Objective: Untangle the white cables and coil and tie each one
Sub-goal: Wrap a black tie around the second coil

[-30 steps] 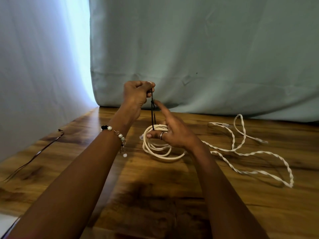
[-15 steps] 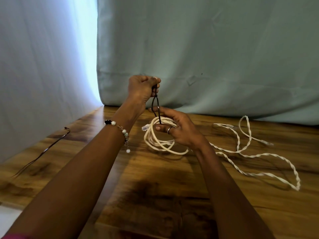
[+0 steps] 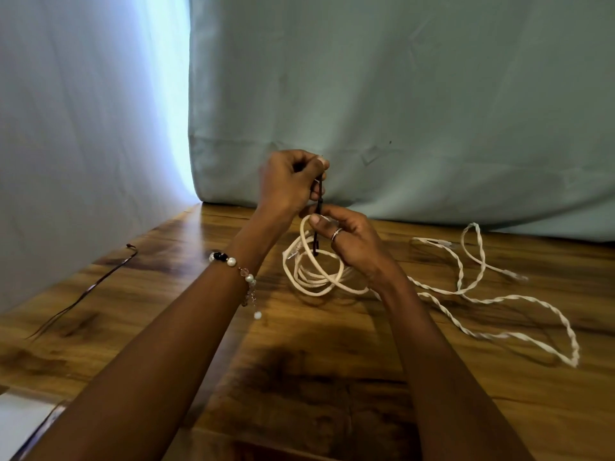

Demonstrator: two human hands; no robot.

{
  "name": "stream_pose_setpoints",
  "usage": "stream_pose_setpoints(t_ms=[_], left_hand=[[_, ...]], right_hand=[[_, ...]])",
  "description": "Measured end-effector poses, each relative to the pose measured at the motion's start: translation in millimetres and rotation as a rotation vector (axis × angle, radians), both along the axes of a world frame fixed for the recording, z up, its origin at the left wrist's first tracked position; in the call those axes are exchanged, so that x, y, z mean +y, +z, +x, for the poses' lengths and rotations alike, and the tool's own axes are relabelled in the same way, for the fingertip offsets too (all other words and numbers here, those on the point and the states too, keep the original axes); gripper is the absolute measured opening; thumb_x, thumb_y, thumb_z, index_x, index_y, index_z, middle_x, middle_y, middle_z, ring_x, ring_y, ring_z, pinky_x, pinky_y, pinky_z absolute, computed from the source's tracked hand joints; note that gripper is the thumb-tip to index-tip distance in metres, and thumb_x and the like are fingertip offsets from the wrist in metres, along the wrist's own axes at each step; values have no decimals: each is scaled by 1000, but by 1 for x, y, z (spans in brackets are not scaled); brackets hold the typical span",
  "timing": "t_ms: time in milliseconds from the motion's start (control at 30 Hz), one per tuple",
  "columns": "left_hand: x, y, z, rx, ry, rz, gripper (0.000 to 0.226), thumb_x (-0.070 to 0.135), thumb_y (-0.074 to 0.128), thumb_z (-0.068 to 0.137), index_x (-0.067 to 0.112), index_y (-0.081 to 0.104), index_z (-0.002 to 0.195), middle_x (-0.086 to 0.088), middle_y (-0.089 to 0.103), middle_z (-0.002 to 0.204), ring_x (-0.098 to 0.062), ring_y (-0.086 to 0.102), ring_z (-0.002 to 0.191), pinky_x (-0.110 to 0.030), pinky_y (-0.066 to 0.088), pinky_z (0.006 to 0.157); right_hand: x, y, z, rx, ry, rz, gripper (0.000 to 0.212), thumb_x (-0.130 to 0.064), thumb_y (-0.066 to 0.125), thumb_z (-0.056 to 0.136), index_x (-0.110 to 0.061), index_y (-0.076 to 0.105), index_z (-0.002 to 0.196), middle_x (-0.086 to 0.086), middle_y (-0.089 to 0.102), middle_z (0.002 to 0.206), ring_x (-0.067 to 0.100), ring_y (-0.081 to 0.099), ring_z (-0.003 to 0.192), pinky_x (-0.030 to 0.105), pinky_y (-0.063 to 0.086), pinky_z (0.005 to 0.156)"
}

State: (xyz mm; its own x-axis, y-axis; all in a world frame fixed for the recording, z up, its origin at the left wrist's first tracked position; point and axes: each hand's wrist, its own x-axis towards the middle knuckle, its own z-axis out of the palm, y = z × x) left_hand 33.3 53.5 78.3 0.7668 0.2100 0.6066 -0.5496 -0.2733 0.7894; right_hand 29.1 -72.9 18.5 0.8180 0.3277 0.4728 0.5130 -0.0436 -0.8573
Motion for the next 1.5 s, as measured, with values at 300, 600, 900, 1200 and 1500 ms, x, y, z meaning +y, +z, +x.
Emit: stream_pose_setpoints(t_ms=[300, 600, 900, 1200, 1500], left_hand=[[-3, -5, 4, 45, 95, -57, 15, 21, 63, 91, 9, 71, 87, -1, 69, 73, -11, 63, 53, -33, 58, 62], [0, -26, -21, 367, -451, 16, 30, 26, 53, 97, 1, 63, 111, -7, 68, 89, -10, 67, 77, -18, 52, 60], [24, -57, -6, 383, -685, 309, 45, -2, 63, 86, 7, 50, 128, -4, 70, 80, -16, 68, 70, -30, 58, 66], [15, -71, -3, 317, -491, 126, 44, -9, 53, 91, 3, 49, 133, -10, 65, 84, -1, 60, 61, -15, 41, 47], [-7, -75, -10, 262, -458, -123, 32, 14, 54, 96, 19, 57, 127, -1, 66, 94, -5, 49, 62, -19, 38, 47]], right_hand=[[1, -3, 6, -115, -153, -116, 17, -21, 58, 94, -14, 70, 84, 5, 71, 81, 16, 67, 77, 32, 52, 69], [-4, -5, 14, -133, -229, -19, 16, -15, 58, 90, -14, 73, 95, 6, 74, 89, 23, 70, 86, 45, 57, 76], [-11, -2, 10, -42, -233, 12, 16, -18, 59, 94, -11, 71, 85, 3, 72, 75, 15, 68, 70, 28, 52, 63], [-20, -3, 13, 120, -172, 10, 12, -8, 62, 90, -6, 73, 94, 17, 73, 82, 28, 70, 69, 40, 59, 69], [-23, -1, 12, 134, -228, 3, 24, -21, 79, 74, -12, 76, 96, 3, 76, 86, 18, 72, 86, 33, 56, 81]])
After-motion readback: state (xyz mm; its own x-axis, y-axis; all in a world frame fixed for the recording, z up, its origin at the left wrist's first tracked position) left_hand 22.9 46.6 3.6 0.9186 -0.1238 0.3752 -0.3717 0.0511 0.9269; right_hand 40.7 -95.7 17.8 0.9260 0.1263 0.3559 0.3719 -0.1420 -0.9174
